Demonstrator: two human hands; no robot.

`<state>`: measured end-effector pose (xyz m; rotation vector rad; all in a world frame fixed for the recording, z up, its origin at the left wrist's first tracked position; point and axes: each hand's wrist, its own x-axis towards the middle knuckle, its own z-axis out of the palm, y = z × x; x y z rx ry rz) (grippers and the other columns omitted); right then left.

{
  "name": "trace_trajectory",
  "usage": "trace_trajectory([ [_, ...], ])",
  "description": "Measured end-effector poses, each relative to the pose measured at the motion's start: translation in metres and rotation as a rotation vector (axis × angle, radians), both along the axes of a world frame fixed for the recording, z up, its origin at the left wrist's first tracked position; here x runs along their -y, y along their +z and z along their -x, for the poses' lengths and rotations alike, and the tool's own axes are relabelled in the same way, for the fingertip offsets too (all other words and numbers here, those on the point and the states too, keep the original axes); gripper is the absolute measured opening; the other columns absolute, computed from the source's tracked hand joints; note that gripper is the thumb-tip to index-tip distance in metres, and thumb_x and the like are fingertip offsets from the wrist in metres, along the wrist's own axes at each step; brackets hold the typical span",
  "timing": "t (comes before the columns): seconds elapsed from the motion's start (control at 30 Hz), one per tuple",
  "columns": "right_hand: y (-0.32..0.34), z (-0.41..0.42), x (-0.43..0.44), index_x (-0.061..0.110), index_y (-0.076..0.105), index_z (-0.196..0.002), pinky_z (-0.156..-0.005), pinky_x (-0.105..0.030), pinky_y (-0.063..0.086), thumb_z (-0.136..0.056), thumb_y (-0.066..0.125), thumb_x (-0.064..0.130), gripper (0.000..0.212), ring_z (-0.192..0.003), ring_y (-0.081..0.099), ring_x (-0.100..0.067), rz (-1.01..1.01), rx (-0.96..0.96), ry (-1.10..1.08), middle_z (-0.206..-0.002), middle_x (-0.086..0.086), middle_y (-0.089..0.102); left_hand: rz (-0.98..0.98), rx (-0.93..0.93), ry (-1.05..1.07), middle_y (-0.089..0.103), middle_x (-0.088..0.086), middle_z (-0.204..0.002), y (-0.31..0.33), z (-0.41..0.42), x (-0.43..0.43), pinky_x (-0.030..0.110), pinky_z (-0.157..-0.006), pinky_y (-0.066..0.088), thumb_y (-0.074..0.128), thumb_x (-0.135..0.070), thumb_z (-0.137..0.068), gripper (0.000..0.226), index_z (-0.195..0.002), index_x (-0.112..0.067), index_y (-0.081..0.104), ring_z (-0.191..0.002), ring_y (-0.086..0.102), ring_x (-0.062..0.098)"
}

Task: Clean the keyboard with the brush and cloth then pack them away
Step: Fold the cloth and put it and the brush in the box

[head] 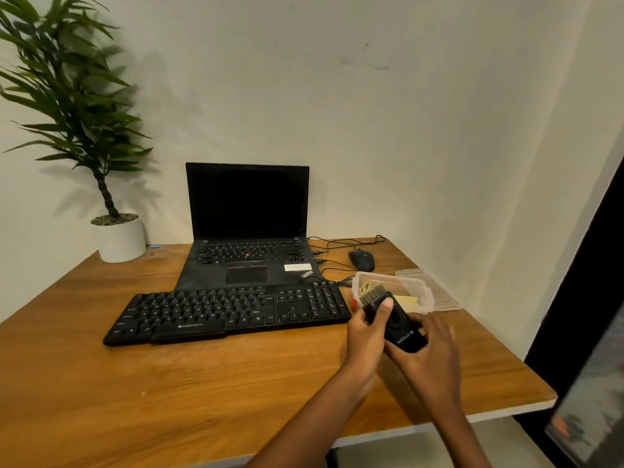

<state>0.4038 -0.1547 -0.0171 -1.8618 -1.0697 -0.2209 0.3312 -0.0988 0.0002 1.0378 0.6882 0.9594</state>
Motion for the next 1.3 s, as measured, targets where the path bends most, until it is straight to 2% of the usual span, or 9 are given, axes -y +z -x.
trace_trajectory([
  [0.33,0.004,0.006,-0.008,0.005,0.065,-0.108,-0.067,-0.028,0.042,-0.062,0.085,0.027,0.054,-0.098,0.053,-0.029,-0.048,0.086,-0.110,-0.103,-0.012,0.063,0.230,0.164,-0.117,0.067,0.015,-0.098,0.010,-0.004,-0.014,0.030,-0.070,0.056,0.067,0.003,-0.080,0.028,-0.104,-0.008,0.061,-0.089,0.065,0.024],
  [0.5,0.006,-0.010,-0.014,0.010,0.062,-0.116,-0.076,-0.032,0.044,-0.069,0.080,0.028,0.053,-0.106,0.052,-0.027,0.003,0.021,-0.039,-0.112,-0.010,0.062,0.171,0.069,-0.147,0.068,0.014,-0.106,0.009,-0.009,-0.023,0.037,-0.086,0.053,0.070,0.004,-0.076,0.034,-0.105,-0.011,0.061,-0.099,0.064,0.027],
  [0.6,0.024,-0.040,-0.030,0.009,0.059,-0.119,-0.079,-0.033,0.042,-0.071,0.079,0.024,0.054,-0.109,0.047,-0.027,0.035,-0.006,-0.024,-0.117,-0.010,0.060,0.035,-0.067,-0.093,0.064,0.007,-0.114,0.012,-0.004,-0.038,0.041,-0.094,0.050,0.071,-0.016,-0.081,0.035,-0.114,-0.015,0.059,-0.106,0.060,0.024],
  [0.7,0.049,-0.078,-0.056,0.008,0.060,-0.119,-0.085,-0.038,0.045,-0.071,0.079,0.019,0.052,-0.109,0.049,-0.030,0.148,0.009,0.032,-0.117,-0.013,0.061,-0.113,-0.227,0.109,0.057,-0.001,-0.119,0.016,0.001,-0.061,0.027,-0.080,0.052,0.060,-0.015,-0.090,0.038,-0.126,-0.014,0.052,-0.100,0.056,0.012],
  [0.87,0.073,-0.102,-0.098,0.020,0.060,-0.120,-0.092,-0.034,0.033,-0.077,0.073,0.034,0.047,-0.112,0.052,-0.021,0.685,0.211,0.227,-0.119,-0.001,0.062,-0.399,-0.721,0.236,0.055,-0.003,-0.129,0.011,-0.008,-0.096,0.040,-0.105,0.034,0.053,-0.026,-0.092,0.036,-0.127,-0.022,0.053,-0.119,0.047,0.016],
  [0.97,0.069,-0.099,-0.112,0.016,0.059,-0.122,-0.081,-0.025,0.032,-0.082,0.067,0.033,0.044,-0.110,0.052,-0.018,0.881,0.269,0.287,-0.120,-0.003,0.062,-0.508,-1.004,0.200,0.055,-0.001,-0.124,0.008,-0.019,-0.103,0.037,-0.100,0.030,0.044,-0.035,-0.095,0.035,-0.126,-0.021,0.052,-0.121,0.043,0.021],
  [1.1,0.060,-0.116,-0.110,0.012,0.067,-0.112,-0.080,-0.022,0.040,-0.085,0.064,0.034,0.034,-0.101,0.053,-0.016,0.790,0.025,0.417,-0.117,-0.004,0.063,-0.663,-1.224,0.175,0.061,0.002,-0.109,0.001,-0.028,-0.104,0.039,-0.094,0.028,0.041,-0.036,-0.097,0.028,-0.107,-0.016,0.059,-0.114,0.044,0.023],
  [1.2,0.046,-0.155,-0.106,0.011,0.066,-0.110,-0.094,-0.040,0.043,-0.085,0.064,0.034,0.034,-0.104,0.055,-0.024,0.400,-0.189,0.081,-0.118,-0.008,0.063,-0.676,-1.223,0.193,0.063,0.001,-0.109,-0.002,-0.031,-0.108,0.039,-0.096,0.026,0.042,-0.026,-0.096,0.022,-0.106,-0.017,0.060,-0.114,0.044,0.021],
  [1.3,0.024,-0.181,-0.090,0.009,0.056,-0.116,-0.101,-0.047,0.033,-0.085,0.060,0.047,0.049,-0.120,0.043,-0.036,0.534,-0.250,-0.353,-0.127,-0.016,0.052,-0.686,-1.207,0.148,0.062,0.001,-0.111,-0.003,-0.035,-0.113,0.039,-0.097,0.024,0.044,-0.018,-0.093,0.023,-0.110,-0.018,0.060,-0.116,0.043,0.021],
])
